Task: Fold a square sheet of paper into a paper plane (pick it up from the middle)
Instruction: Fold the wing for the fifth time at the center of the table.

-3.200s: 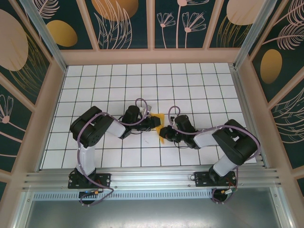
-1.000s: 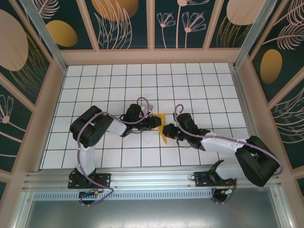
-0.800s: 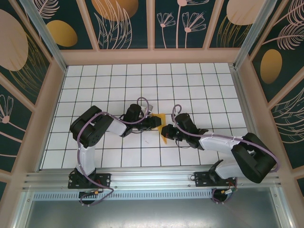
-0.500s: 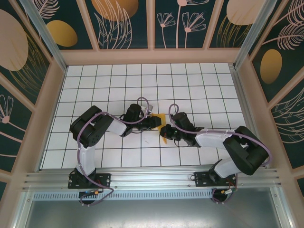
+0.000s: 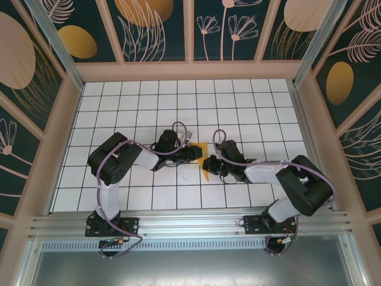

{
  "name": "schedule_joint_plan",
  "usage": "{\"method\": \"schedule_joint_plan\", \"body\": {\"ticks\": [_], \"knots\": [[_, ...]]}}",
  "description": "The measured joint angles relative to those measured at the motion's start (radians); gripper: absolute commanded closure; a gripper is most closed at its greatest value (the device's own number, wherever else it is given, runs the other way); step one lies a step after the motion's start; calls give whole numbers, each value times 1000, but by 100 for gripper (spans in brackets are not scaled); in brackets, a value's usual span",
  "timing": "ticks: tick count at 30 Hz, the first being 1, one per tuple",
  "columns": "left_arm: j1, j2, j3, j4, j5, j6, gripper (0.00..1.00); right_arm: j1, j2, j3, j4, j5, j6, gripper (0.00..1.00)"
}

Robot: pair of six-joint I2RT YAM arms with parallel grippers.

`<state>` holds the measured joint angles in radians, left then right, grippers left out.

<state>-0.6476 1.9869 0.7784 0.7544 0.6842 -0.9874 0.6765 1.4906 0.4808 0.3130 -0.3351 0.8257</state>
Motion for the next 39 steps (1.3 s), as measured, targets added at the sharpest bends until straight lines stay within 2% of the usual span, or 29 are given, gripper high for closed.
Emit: {"method": "schedule_joint_plan", "body": {"ticks": [19,28,39], "knots": [[0,0,7,-23,0,16,57,-8,32,-83,131,-27,62,95],[0,-1,8,-27,0,19,57,-8,-58,-58,76,-61,64,95],[0,-2,18,-50,4,33,57,-8,-17,-42,37,-89,51,95]]}}
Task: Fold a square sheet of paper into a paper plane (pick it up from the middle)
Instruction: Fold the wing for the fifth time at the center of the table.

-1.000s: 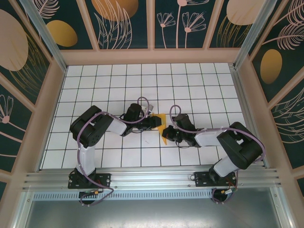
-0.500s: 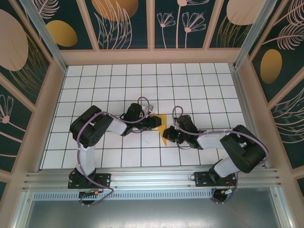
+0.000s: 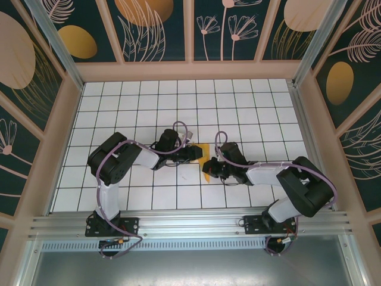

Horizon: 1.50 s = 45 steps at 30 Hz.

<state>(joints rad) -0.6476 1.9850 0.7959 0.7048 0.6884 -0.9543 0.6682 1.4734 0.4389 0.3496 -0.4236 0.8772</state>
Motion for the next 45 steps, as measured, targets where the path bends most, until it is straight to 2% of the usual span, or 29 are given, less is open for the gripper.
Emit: {"method": "schedule_joint_plan", "body": {"ticks": [20,30,38,45], "knots": [[0,0,16,-38,3,11,59,-35,-2,-13,-53,11,-52,94],[0,0,33,-80,2,20,61,-32,-131,3,-107,-1,-60,92],[0,-1,46,-112,3,31,61,26,-72,66,-145,-18,-82,92],[0,-2,50,-124,3,38,61,25,-10,82,-173,7,-95,93]]}}
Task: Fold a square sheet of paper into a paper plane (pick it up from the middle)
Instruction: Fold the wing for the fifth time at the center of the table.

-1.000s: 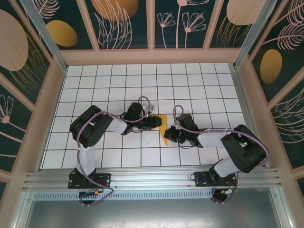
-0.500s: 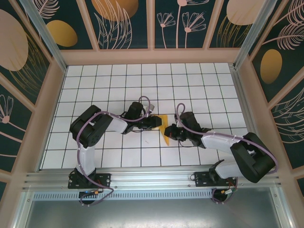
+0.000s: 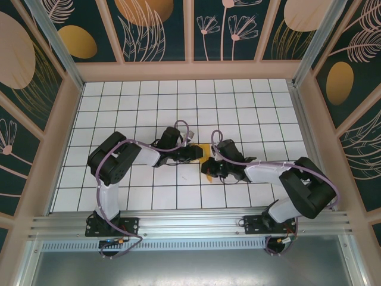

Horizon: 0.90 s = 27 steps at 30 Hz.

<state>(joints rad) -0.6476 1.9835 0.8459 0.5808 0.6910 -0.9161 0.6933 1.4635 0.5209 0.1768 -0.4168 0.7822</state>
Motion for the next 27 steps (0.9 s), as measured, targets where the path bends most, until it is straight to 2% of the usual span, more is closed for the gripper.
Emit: {"method": "schedule_joint_plan", "body": {"ticks": [18,27], "knots": [[0,0,18,-39,1,16,61,-64,13,-89,100,-20,5,93],[0,-5,25,-40,12,18,54,-91,45,-144,229,-64,25,96]]}}
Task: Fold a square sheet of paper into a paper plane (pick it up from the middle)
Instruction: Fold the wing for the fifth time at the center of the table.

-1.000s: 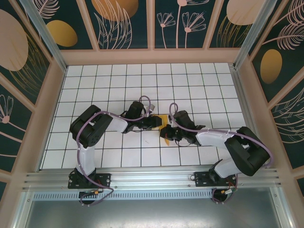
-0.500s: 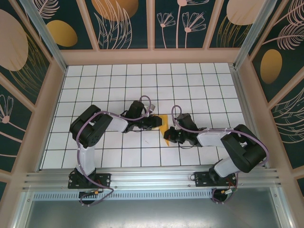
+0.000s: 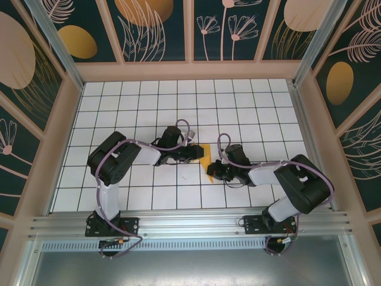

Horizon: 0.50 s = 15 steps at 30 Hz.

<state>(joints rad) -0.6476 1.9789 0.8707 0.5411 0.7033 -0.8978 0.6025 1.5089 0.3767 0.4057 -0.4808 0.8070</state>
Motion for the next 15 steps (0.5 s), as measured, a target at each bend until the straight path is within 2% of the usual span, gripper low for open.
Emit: {"method": "schedule_joint_plan", "body": {"ticks": [7,15], "knots": [[0,-7,5,8,5,-6,53,-5,20,-2,37,-16,11,96],[0,-35,-24,93,19,-59,53,-6,20,-2,38,-18,11,96]]}}
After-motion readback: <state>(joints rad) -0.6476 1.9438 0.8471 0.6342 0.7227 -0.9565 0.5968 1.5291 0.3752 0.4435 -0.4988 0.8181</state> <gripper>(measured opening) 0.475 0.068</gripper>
